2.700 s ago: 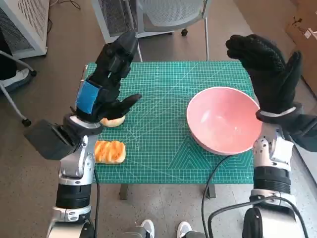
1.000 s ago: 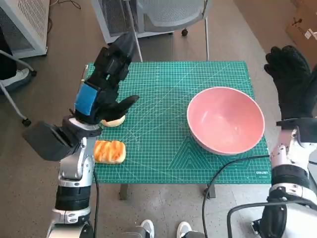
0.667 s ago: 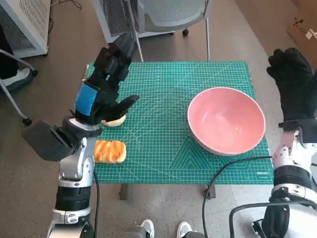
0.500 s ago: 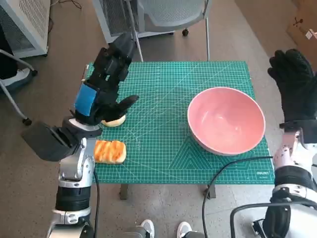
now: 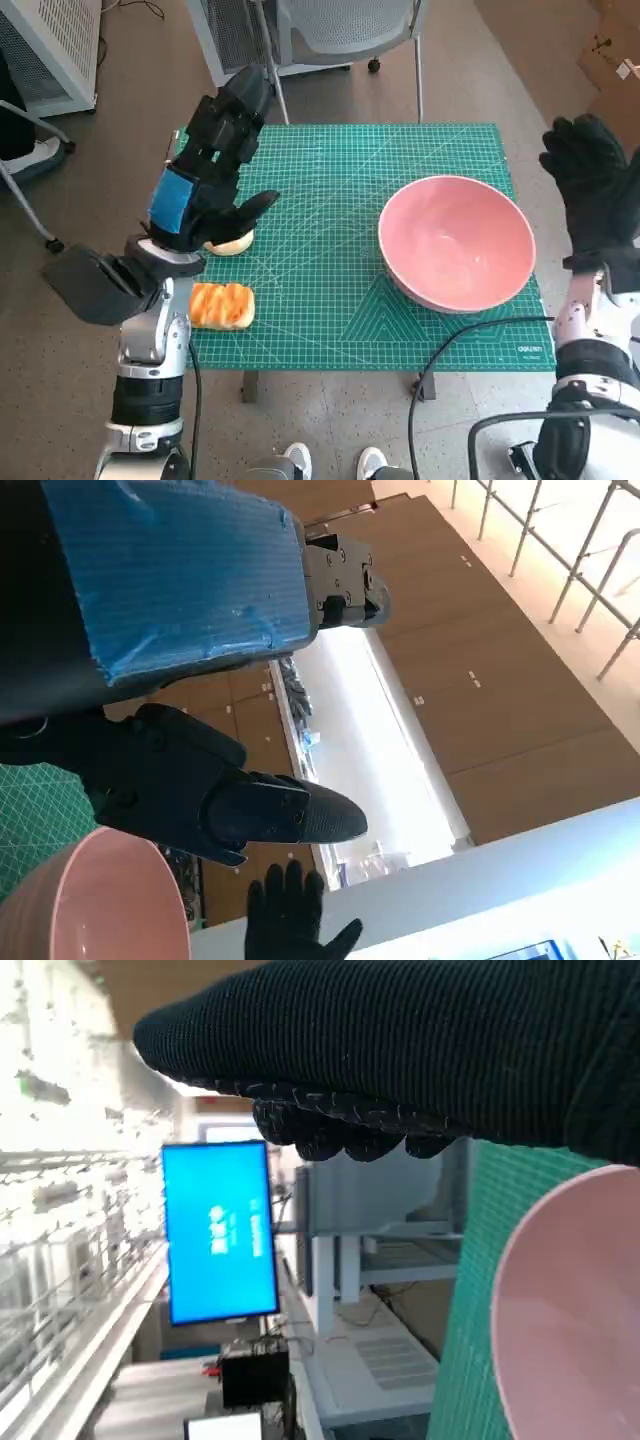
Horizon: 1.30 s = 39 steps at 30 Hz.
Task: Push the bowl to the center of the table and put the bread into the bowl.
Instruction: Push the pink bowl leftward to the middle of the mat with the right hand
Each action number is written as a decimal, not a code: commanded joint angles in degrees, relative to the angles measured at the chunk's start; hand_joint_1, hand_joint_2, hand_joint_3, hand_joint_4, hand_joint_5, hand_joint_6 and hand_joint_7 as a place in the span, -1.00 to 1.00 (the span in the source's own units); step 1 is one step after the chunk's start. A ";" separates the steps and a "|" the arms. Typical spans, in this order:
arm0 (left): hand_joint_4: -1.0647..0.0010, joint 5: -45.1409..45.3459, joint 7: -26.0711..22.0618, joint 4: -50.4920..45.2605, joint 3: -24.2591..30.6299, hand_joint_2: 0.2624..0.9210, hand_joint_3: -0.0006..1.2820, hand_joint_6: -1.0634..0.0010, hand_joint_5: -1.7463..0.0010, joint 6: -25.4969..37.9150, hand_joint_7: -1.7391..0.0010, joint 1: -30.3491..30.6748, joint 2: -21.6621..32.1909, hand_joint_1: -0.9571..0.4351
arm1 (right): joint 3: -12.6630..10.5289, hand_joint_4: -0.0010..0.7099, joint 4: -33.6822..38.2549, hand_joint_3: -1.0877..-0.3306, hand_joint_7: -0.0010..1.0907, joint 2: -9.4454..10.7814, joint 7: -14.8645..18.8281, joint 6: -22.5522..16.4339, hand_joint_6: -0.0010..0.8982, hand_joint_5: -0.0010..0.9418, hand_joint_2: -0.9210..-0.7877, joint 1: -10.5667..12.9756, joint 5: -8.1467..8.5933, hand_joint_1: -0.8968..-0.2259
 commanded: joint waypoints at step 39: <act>0.98 0.52 0.69 -4.25 1.46 0.90 -0.52 1.00 1.00 0.84 0.59 3.63 2.32 -0.31 | -1.18 -0.28 4.09 -0.38 -0.98 5.80 -10.01 11.93 -0.11 -0.98 -1.00 5.05 -4.11 0.07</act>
